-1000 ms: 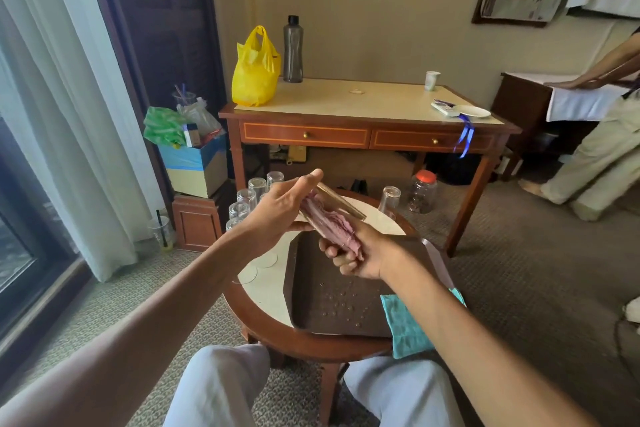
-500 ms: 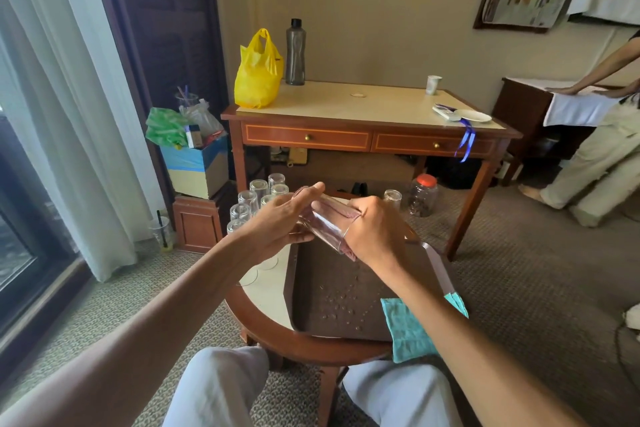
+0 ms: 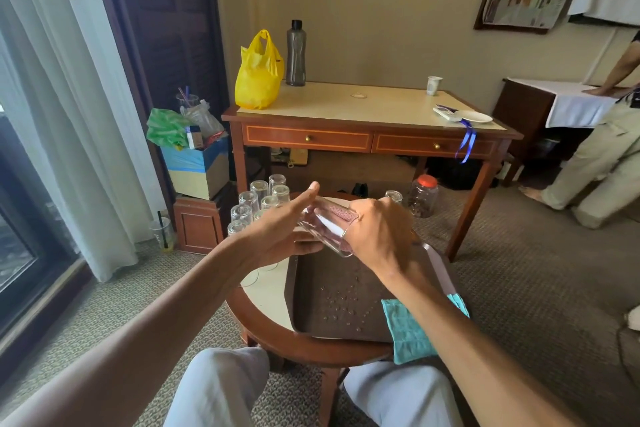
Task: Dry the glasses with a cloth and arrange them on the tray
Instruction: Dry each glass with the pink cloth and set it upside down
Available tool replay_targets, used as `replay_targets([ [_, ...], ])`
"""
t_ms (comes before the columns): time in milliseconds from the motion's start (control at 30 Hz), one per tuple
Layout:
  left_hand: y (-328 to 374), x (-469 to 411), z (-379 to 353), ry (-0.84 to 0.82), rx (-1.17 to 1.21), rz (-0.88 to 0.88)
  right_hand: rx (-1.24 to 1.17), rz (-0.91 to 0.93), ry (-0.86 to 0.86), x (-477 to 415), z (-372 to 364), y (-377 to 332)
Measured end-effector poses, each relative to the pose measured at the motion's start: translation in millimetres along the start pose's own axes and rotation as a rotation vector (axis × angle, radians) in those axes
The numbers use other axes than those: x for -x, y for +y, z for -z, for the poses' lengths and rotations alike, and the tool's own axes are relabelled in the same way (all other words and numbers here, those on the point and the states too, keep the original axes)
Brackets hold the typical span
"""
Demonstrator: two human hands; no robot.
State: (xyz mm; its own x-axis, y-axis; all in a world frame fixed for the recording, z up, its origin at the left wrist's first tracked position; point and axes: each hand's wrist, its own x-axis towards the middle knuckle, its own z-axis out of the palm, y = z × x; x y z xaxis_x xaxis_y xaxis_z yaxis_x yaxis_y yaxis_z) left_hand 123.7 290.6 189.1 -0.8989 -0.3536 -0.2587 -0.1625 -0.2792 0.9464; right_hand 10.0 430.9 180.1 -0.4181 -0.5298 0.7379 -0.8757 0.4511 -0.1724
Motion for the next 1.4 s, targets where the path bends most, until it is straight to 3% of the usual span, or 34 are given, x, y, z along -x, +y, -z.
replay_targets([
  [67, -1.2, 0.3, -6.3, 0.079, 0.032, -0.006, 0.072, 0.042, 0.026, -0.7, -1.7, 3.0],
  [133, -2.1, 1.3, -10.6, 0.147, 0.072, -0.063, 0.021, -0.028, -0.032, 5.0, -12.0, 7.6],
  [233, -1.9, 0.9, -11.0, 0.176, 0.033, -0.159, -0.309, -0.442, -0.232, 13.6, -19.1, 4.2],
  [300, -2.7, -0.7, -7.4, 0.174, 0.022, -0.197, -0.681, -0.798, -0.48, 11.0, -13.0, 0.1],
  [333, -3.9, -1.5, -4.4, 0.178, 0.031, -0.213, -0.79, -0.866, -0.597, 11.3, -10.0, 0.1],
  [433, -6.6, -5.1, 8.4, 0.198, 0.083, -0.262, -0.959, -0.762, -0.71, 18.5, -9.6, 7.3],
  [500, -7.4, -8.0, 17.6, 0.211, 0.121, -0.284, -1.075, -0.743, -0.703, 25.4, -17.8, 14.5],
  [600, -10.1, -11.3, 30.8, 0.281, 0.05, -0.32, -1.062, -0.748, -0.674, 36.2, -35.8, 29.4],
  [800, -44.5, -16.1, 65.2, 0.546, -0.51, -0.377, -1.066, -1.109, -0.597, 76.2, -80.3, 56.7],
  [967, -80.6, -26.3, 77.8, 0.553, -0.908, -0.325, -1.152, -1.33, -0.547, 97.5, -103.3, 67.6],
  [1133, -105.7, -42.4, 88.6, 0.591, -1.202, -0.3, -1.321, -1.418, -0.512, 98.0, -109.1, 64.9],
  [1233, -114.0, -52.2, 92.7, 0.558, -1.307, -0.224, -1.287, -1.367, -0.492, 94.6, -115.8, 65.2],
  [1400, -122.0, -65.6, 94.3, 0.515, -1.417, -0.162, -1.351, -1.457, -0.441, 84.1, -124.3, 60.8],
])
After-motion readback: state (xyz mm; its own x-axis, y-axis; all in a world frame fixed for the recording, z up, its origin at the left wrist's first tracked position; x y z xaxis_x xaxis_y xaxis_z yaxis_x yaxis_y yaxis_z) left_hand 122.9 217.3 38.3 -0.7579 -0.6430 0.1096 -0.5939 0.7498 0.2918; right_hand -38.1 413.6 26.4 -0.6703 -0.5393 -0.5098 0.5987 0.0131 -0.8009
